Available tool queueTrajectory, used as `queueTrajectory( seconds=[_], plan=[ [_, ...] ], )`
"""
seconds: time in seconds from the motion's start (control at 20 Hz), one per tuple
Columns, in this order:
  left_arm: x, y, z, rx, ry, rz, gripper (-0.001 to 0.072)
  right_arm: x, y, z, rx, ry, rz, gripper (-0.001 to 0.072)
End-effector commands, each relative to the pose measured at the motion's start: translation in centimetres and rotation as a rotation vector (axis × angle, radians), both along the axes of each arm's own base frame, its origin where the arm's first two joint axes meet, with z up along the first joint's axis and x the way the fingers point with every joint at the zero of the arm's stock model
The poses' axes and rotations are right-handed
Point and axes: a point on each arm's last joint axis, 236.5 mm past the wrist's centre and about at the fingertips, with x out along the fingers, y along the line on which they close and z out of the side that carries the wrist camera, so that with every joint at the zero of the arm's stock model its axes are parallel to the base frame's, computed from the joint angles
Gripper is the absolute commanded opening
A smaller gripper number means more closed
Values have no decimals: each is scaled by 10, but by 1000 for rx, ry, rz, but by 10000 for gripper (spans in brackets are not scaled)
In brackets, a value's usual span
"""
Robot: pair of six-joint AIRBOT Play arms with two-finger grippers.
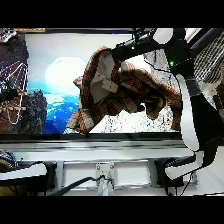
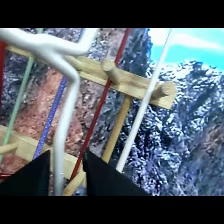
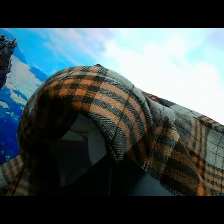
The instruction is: Fold the clothes and pants, and hang the long-sleeved shirts on hangers.
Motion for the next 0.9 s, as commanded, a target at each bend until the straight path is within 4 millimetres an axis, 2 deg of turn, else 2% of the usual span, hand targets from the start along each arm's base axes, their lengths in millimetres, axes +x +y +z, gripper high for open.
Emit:
queueTrajectory(
  seconds=[0.0, 0.3, 0.5, 0.65, 0.85],
  plan=[
    [-1, 3, 0, 0, -2, 8, 140, -1, 1, -1, 1, 6, 1, 47],
    [-4, 1, 1, -2, 7, 9, 130, -4, 5, 2, 24, 15, 9, 47],
    [-4, 1, 10, 5, -6, 11, 130, -4, 5, 2, 24, 16, 10, 48],
    [-4, 1, 16, 10, -19, 12, 94, -5, 5, 1, 23, 18, 11, 48],
    [-7, 1, 17, 8, -12, 16, 91, -6, 5, 1, 20, 22, 13, 47]
  ],
)
